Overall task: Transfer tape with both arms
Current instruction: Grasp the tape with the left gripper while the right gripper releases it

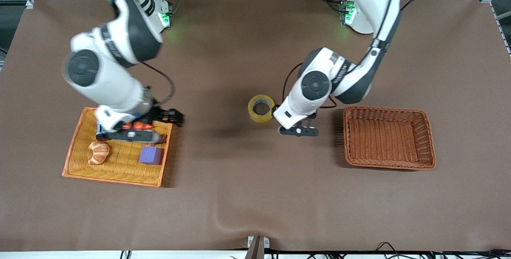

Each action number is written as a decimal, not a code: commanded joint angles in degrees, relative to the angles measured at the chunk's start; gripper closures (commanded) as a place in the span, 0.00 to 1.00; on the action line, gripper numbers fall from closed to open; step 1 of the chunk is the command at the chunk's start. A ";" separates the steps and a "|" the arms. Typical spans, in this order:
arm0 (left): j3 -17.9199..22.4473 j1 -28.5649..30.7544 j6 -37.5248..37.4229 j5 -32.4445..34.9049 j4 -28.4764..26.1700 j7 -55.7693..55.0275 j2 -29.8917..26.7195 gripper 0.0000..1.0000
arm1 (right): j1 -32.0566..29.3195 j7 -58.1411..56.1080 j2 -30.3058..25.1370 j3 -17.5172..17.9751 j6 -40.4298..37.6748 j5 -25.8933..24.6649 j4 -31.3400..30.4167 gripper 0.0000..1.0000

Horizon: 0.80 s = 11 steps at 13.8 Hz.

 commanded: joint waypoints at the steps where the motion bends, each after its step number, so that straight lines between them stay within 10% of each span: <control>1: 0.56 -4.12 4.65 -0.97 -1.14 -4.13 1.75 0.00 | -6.86 -9.07 -7.60 1.08 -5.77 -0.20 -3.68 0.00; 9: 0.30 -6.78 13.99 2.81 -7.11 -7.49 4.41 0.00 | -23.49 -29.94 -14.21 1.08 -18.09 -0.37 -0.70 0.00; 11: 0.21 -6.95 14.08 2.72 -7.03 -7.75 4.58 0.14 | -23.85 -29.85 -14.21 0.90 -18.98 -0.63 -0.87 0.00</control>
